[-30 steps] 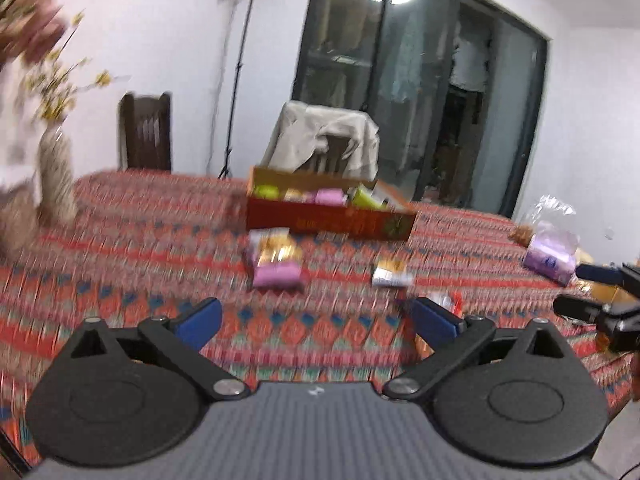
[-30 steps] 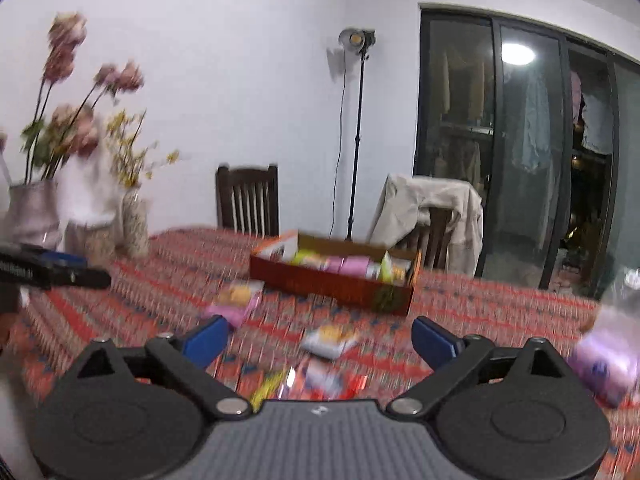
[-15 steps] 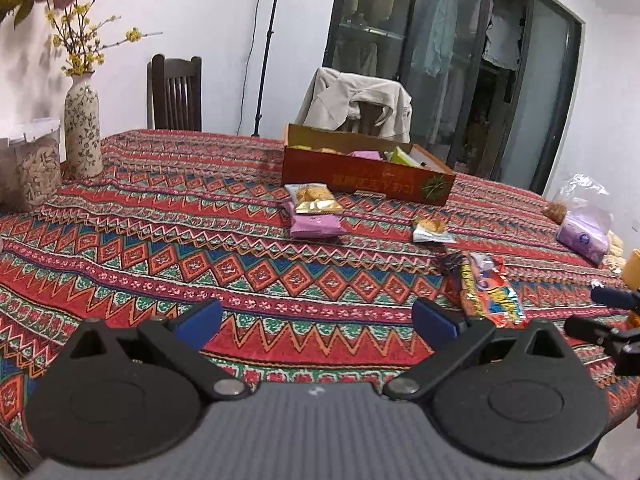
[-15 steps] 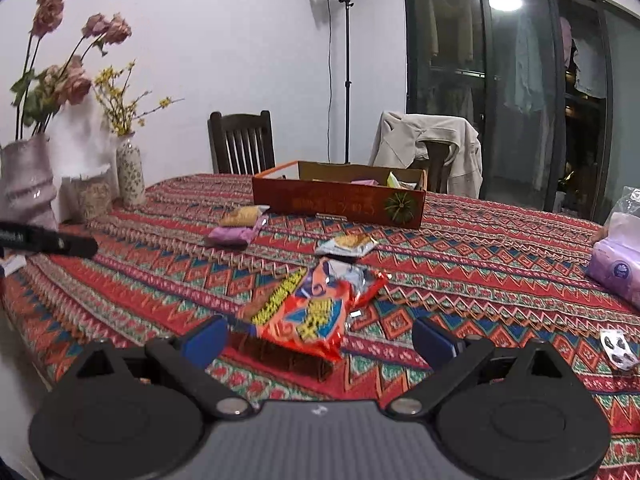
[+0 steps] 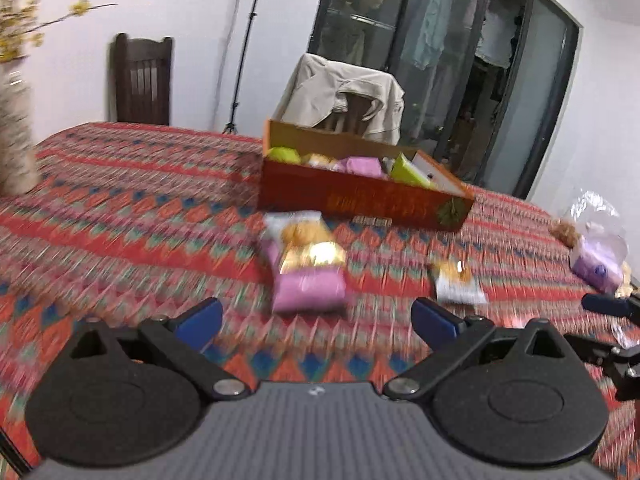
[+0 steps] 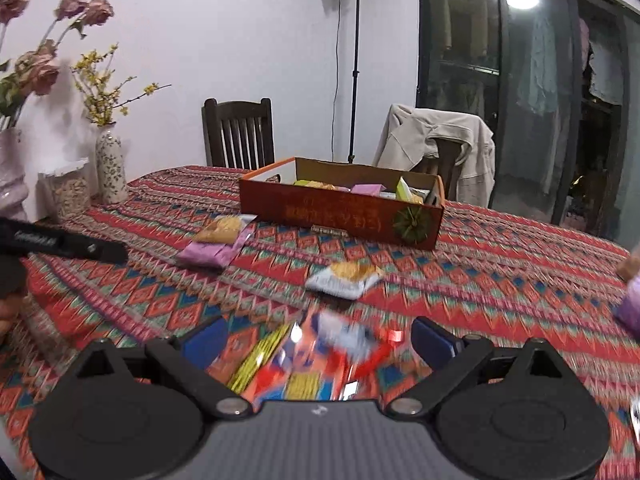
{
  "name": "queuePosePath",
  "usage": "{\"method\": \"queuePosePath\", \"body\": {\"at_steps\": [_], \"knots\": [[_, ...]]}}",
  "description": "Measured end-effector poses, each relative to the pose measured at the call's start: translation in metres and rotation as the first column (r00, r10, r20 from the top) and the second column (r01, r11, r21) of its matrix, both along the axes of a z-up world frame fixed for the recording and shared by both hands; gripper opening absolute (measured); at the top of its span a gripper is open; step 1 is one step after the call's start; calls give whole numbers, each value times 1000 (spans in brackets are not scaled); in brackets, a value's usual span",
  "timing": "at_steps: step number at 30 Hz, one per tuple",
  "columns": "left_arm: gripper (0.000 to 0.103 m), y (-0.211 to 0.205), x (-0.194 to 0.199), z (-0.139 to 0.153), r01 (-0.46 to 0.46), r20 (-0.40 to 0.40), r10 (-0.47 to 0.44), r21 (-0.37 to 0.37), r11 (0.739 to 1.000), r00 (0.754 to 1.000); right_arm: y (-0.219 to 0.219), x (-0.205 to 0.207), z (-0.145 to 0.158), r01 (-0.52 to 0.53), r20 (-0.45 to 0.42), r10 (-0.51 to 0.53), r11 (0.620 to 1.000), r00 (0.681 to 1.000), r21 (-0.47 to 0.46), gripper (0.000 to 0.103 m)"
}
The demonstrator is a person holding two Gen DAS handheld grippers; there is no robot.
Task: Organize snacks
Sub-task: 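Grasp a white oat-cracker packet with the left gripper while the right grasps another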
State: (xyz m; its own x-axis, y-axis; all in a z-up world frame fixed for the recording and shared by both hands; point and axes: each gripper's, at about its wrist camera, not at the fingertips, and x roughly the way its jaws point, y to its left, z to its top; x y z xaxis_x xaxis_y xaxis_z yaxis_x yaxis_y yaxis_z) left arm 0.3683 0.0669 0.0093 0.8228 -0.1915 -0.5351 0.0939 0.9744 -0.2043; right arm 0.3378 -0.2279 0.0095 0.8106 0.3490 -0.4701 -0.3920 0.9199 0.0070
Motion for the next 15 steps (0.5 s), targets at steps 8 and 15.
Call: {"method": "queuePosePath", "body": {"at_steps": [8,15], "knots": [[78,-22,111,-21,32,-41,-27,125,992,999,7,124,-11,-2,-175,14,998,984,71,71],[51,-12,132,-45,57,-81,-52,63,996,995,24,190,-43,-37,-278,42,999,960,23,72]]}}
